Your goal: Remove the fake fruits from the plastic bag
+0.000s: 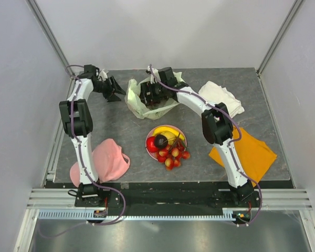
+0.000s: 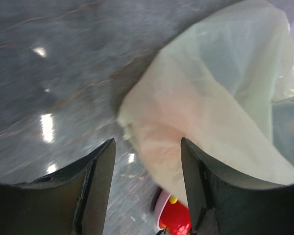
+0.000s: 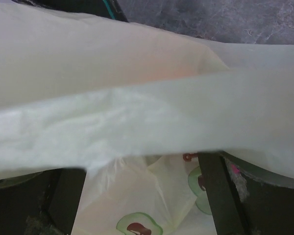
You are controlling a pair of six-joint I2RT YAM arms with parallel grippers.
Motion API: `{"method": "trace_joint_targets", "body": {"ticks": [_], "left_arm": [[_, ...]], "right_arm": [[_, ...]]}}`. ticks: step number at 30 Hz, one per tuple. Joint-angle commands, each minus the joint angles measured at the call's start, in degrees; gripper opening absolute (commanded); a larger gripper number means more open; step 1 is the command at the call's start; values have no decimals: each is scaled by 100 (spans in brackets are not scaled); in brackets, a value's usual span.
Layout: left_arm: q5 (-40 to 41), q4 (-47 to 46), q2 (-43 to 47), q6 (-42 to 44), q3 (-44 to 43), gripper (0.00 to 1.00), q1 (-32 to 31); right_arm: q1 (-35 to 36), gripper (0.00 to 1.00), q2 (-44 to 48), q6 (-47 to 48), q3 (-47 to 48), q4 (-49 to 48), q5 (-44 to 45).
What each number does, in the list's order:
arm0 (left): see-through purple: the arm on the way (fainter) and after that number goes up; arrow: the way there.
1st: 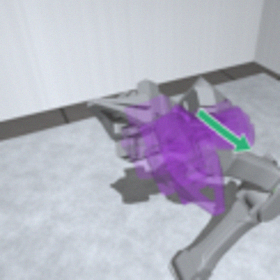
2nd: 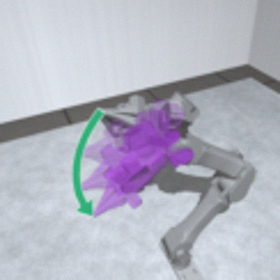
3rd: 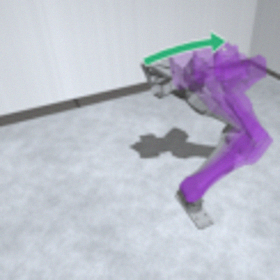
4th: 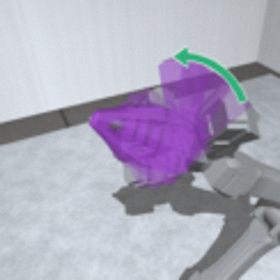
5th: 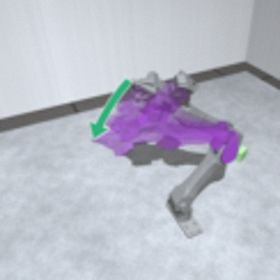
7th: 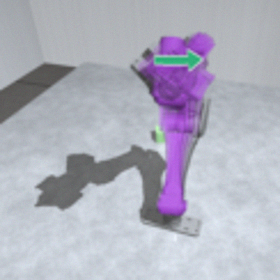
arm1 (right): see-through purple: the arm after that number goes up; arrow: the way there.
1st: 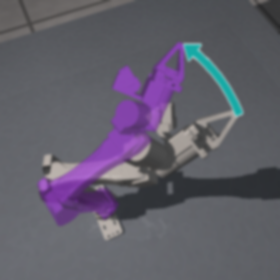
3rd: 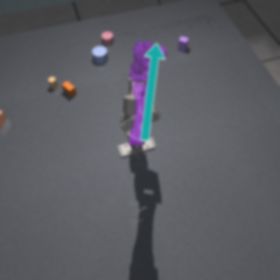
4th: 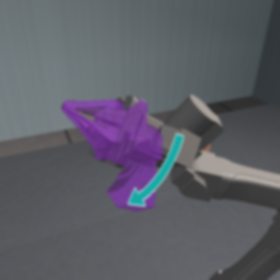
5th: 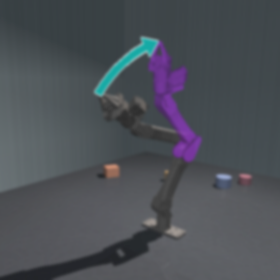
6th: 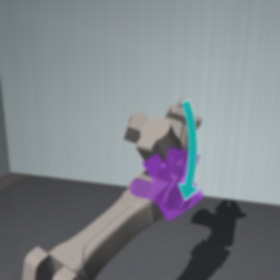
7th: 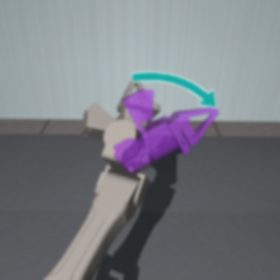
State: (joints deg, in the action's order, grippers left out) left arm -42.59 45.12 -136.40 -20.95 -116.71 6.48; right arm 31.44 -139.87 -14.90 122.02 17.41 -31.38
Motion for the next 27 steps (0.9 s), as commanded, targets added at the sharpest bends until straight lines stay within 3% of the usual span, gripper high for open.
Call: {"method": "trace_joint_targets", "body": {"ticks": [1,5,11,15,27], "left_arm": [[-434,-364,-238,-542,-414,63,-235],[-715,-373,-344,-577,-196,62,-235],[-1164,-373,-203,-551,130,42,-235],[-1208,-364,-98,-515,209,35,-226],[-1252,-373,17,-463,596,2,-200]], "right_arm": [[46,98,-172,-163,349,-168,210],[169,98,-277,-40,446,60,578],[301,98,-339,-13,472,166,983],[345,98,-488,-14,595,245,1125],[380,95,-690,-172,622,105,641]]}}
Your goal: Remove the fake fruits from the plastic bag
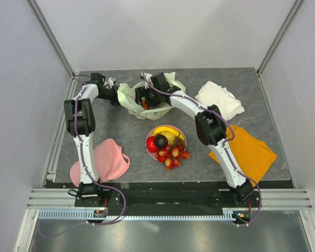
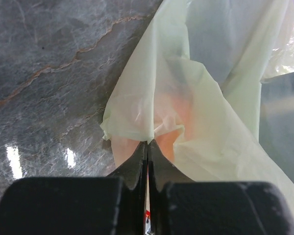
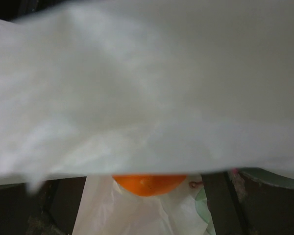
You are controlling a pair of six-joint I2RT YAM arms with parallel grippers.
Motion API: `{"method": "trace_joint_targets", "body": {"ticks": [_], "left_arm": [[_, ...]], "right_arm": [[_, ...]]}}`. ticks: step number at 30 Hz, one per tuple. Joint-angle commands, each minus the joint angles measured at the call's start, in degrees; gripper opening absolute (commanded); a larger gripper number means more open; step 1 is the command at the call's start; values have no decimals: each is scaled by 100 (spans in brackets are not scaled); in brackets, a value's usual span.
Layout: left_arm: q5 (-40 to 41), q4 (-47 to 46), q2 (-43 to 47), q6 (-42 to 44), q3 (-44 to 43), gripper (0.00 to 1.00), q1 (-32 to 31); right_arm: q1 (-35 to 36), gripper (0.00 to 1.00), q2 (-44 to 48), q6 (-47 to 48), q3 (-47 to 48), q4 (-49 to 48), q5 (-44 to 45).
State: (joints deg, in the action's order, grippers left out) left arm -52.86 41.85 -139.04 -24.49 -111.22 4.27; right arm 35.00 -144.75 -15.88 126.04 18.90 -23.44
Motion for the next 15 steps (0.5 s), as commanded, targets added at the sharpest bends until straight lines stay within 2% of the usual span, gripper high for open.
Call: {"method": "trace_joint_targets", "body": {"ticks": [1,10,15], "left_arm": [[-225,-36,281,-109,48,2,30],[-357,-45,667,-65,249,2,284],[-155,121,905,128,653,2,408]], "right_arm": [[24,85,-194,-38,211,-35,-178],[-64,49,420,454,-219,237,-82],[-81,44,1106,1033,-841,553,-135]]}}
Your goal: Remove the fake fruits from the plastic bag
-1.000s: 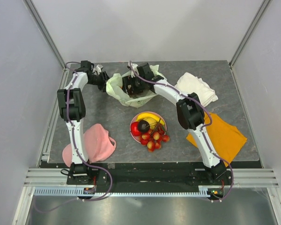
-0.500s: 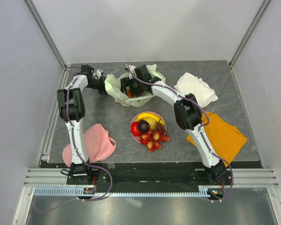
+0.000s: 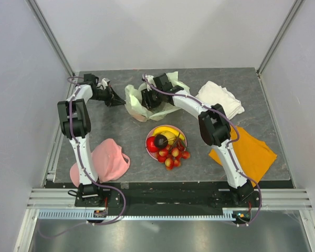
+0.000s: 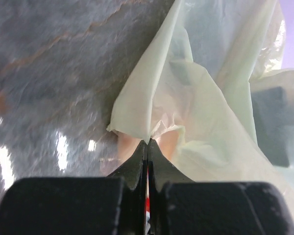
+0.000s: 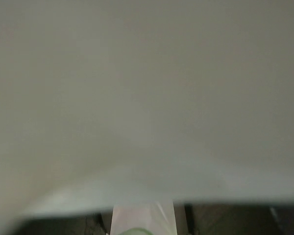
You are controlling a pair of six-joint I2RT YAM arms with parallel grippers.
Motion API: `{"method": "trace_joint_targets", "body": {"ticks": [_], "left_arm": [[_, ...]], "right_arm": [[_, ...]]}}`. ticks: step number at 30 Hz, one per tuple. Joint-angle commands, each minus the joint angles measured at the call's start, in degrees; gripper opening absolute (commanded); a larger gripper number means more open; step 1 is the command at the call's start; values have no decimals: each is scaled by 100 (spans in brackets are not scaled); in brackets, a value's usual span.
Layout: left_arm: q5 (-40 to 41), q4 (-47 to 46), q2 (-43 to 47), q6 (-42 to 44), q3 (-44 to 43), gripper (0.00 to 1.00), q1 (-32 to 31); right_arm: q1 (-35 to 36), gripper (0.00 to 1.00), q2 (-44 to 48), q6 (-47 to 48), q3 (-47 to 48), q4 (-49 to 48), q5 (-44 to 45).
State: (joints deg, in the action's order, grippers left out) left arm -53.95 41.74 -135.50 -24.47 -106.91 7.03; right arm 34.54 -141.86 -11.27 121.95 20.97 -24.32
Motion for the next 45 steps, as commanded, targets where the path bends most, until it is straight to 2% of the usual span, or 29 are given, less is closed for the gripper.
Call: {"method": "trace_joint_targets", "body": {"ticks": [1,6,11,15,17,18,24,27,28,30,33,38,41,42,45], "left_arm": [[77,168,595,161,276,2,158],[341,370,718,434,584,2,159],[825,625,622,768,461,2,202],[992,678,543,882,373,2,220],[1001,713,525,970,259,2,220],[992,731,499,1005,207,2,229],[817,766,498,1295,-40,2,238],[895,766,560,1436,-49,20,229],[948,775,603,1497,-58,31,229],[1053,801,656,1620,-84,46,229],[1141,915,779,1761,-189,56,229],[1396,1082,1122,1990,-137,62,229],[1764,1109,1394,2043,-119,64,229],[1809,1100,1543,2051,-119,65,229],[1994,1091,1754,2078,-137,66,229]], "right_arm": [[-36,42,940,686,-566,398,-38],[-18,40,1521,644,-1287,408,-117],[-44,36,1706,722,-1253,452,58],[-141,19,1881,862,-1007,636,-20],[-237,15,2057,950,-876,732,-134],[-264,9,2110,1073,-796,942,-178],[-615,0,2637,1206,-418,1111,-556],[-756,0,2874,1127,-312,980,-819],[-817,0,2997,953,-312,927,-881],[-870,0,3164,855,-321,821,-1013],[-949,0,3427,810,-347,812,-1206],[-1038,1,4060,1467,-689,1101,-1883],[-1038,1,4517,2609,-1005,2110,-2279],[-1037,1,4771,3326,-1128,2670,-2297],[-976,1,5237,4663,-1699,3710,-2157]]}}
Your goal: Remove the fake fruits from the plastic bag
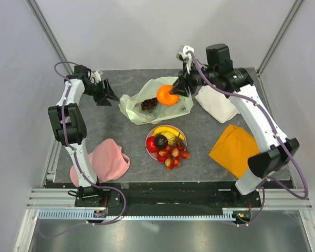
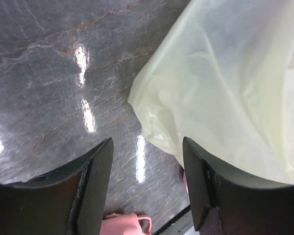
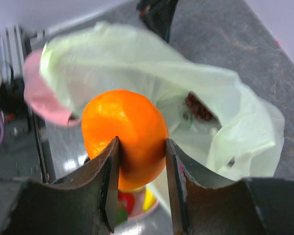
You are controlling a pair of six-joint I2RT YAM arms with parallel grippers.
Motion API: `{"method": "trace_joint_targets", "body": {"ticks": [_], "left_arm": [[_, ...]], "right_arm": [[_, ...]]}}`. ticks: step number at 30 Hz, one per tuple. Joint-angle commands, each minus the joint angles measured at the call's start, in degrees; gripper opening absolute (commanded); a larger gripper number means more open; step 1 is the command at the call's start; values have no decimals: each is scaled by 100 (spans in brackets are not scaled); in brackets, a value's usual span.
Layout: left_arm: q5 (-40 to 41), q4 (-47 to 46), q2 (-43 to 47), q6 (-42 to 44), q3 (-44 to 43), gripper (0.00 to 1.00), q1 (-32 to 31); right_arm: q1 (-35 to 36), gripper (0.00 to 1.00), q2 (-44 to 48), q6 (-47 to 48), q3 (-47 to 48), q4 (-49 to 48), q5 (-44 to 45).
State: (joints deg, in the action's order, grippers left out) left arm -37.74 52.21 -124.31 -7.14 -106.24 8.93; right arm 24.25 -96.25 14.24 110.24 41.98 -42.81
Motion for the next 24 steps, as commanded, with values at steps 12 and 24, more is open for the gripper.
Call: {"method": "trace_joint_targets", "body": {"ticks": [12,24], "left_arm": [[487,35,996,327,-11,66,39],[460,0,1260,388,261,65,4]], "right_arm": [[-104,1,530,2822,-1724,2122,519],[-280,0,168,2101,-1760,1173,977]]}}
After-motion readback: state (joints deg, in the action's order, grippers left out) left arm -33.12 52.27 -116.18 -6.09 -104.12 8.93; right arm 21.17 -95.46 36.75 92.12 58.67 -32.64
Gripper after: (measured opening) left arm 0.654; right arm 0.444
